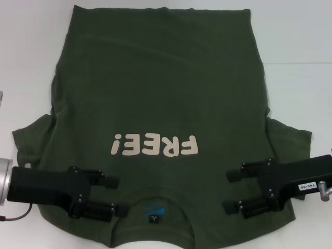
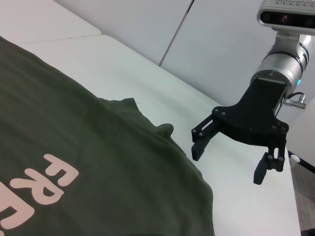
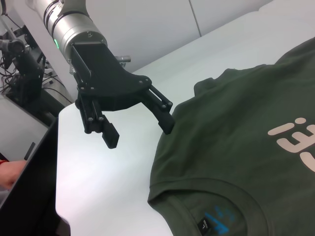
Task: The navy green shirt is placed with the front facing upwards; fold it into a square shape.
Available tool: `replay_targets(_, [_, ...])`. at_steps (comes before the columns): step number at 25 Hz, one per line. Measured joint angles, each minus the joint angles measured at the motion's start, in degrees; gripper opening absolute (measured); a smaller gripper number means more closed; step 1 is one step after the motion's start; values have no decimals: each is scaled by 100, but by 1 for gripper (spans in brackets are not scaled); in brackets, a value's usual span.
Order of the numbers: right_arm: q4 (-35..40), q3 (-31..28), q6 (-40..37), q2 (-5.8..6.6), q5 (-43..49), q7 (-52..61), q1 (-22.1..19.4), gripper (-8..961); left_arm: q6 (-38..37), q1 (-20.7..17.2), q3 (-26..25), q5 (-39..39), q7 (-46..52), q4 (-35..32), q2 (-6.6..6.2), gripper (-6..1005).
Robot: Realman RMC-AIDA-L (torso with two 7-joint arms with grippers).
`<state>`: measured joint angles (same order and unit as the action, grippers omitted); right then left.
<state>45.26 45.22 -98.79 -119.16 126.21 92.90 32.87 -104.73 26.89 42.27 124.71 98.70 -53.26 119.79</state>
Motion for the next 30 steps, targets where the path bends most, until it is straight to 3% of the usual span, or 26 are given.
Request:
replay_targets(16, [0, -9, 0, 9, -12, 4, -24, 940, 6, 0, -1, 0, 8, 10, 0, 850])
replay_targets(20, [0, -223, 68, 22, -25, 377, 20, 940, 292, 0, -131, 0, 430, -4, -22, 849])
replay_targets(25, [0, -326, 512, 157, -20, 1734, 225, 940, 1080, 0, -568, 0, 1559, 12, -160, 848])
replay_targets(30, [-69, -397, 821, 342, -139, 3136, 584, 940, 1355, 9, -989, 163, 2751, -7, -252, 847])
